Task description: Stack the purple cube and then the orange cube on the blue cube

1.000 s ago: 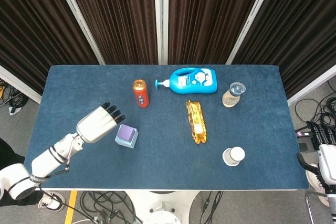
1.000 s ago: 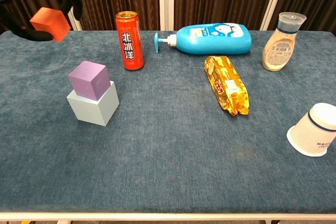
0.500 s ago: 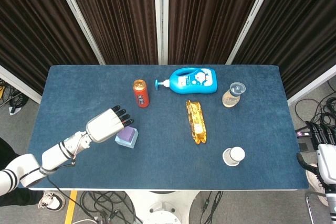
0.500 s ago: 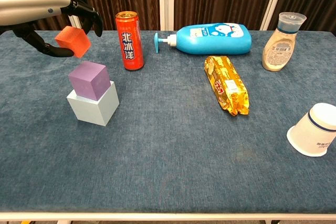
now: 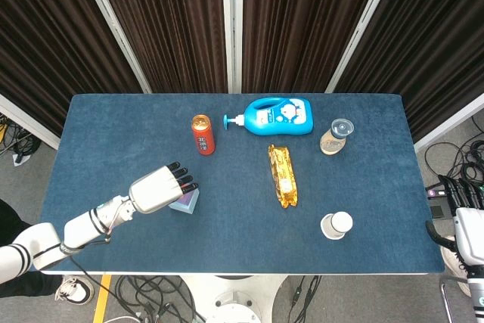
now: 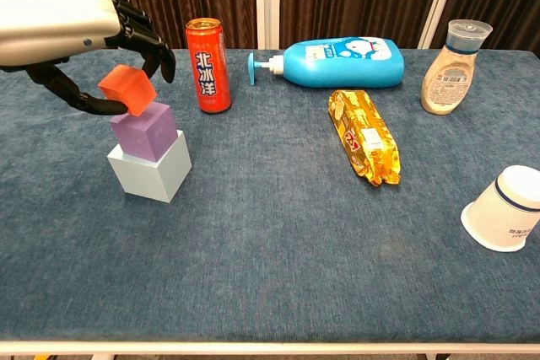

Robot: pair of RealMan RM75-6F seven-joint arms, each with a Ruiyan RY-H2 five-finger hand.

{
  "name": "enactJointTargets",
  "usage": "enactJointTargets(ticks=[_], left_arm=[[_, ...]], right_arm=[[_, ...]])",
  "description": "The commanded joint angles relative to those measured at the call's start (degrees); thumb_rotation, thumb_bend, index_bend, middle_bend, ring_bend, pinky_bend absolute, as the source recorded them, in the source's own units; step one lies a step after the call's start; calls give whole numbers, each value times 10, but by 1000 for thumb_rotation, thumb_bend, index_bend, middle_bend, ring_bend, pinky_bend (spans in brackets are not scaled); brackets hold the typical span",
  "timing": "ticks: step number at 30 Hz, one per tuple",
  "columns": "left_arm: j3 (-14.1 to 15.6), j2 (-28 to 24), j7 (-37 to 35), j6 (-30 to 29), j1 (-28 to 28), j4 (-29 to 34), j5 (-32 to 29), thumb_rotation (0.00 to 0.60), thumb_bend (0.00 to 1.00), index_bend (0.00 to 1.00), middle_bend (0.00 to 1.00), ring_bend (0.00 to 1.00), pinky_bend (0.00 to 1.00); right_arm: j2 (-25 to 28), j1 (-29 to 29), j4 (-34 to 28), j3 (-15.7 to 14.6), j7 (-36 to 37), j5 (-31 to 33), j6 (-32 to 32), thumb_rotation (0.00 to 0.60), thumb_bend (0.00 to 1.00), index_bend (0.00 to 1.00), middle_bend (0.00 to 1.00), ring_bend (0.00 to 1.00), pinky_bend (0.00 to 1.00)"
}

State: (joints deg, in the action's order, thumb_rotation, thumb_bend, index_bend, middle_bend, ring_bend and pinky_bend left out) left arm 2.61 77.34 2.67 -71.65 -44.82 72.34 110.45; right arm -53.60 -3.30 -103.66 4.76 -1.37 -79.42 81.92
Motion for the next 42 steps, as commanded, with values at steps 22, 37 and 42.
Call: enactJointTargets(ticks=[22, 37, 42], left_arm=[[2, 8, -8, 25, -12, 5, -25, 600, 309, 425, 618, 433, 464], [12, 23, -24, 18, -11, -16, -26, 600, 309, 426, 618, 433, 467], [16, 22, -25, 25, -12, -15, -28, 600, 303, 371, 507, 381, 427]], right_arm=[[1, -3, 0, 2, -1, 8, -7, 600, 233, 40, 91, 0, 0], [-1, -4, -1, 3, -8, 12, -6, 600, 232, 39, 91, 0, 0], [-1, -4, -1, 2, -8, 11, -6, 600, 233, 39, 91, 0, 0]])
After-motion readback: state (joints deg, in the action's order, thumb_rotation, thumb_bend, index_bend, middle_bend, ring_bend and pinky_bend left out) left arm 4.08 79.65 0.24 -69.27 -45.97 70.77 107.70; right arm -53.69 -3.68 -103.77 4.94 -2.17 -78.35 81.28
